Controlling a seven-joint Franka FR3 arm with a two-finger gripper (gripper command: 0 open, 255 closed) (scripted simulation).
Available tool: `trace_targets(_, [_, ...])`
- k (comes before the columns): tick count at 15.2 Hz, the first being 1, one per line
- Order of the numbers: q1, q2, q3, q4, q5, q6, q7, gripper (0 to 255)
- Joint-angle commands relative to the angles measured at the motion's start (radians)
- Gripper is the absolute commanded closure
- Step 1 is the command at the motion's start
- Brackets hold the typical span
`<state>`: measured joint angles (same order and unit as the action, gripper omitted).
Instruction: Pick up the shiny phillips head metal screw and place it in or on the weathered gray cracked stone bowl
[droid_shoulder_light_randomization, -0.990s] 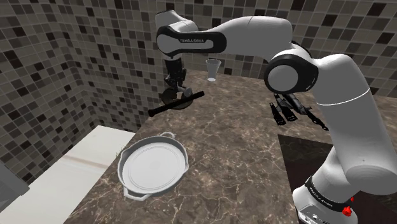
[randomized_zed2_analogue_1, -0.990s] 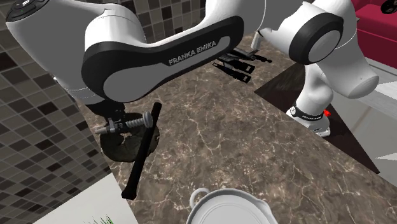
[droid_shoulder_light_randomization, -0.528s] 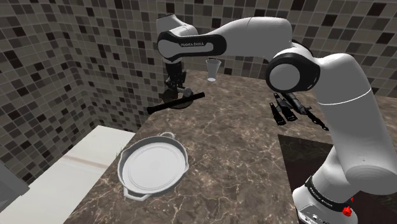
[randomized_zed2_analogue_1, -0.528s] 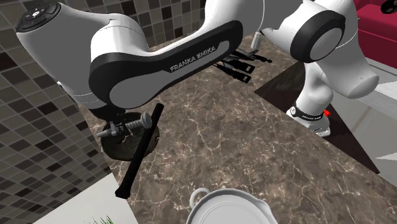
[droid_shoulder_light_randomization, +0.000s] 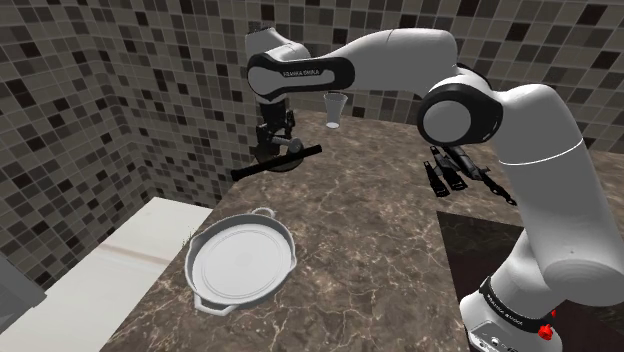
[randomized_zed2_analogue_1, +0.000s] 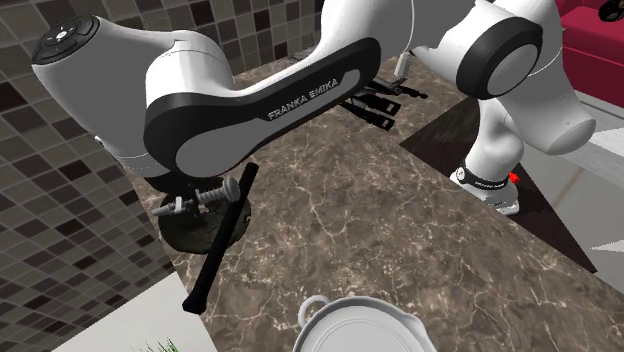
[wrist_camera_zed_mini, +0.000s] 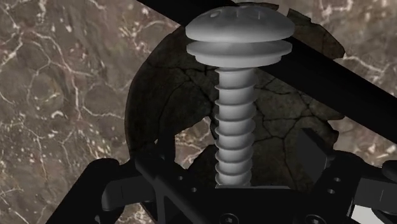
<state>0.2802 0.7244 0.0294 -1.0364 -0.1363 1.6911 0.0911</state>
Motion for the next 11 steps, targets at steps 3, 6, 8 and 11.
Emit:
trace_targets(3, [0.001, 0.012, 0.000, 0.054, 0.001, -0.043, -0.005, 0])
trace_targets(6, [0.012, 0.066, -0.002, 0.240, 0.001, -0.175, -0.014, 0])
trace_targets(8, [0.012, 0.066, -0.002, 0.240, 0.002, -0.175, -0.014, 0])
trace_targets(11, [0.012, 0.066, -0.002, 0.240, 0.002, -0.175, -0.014, 0])
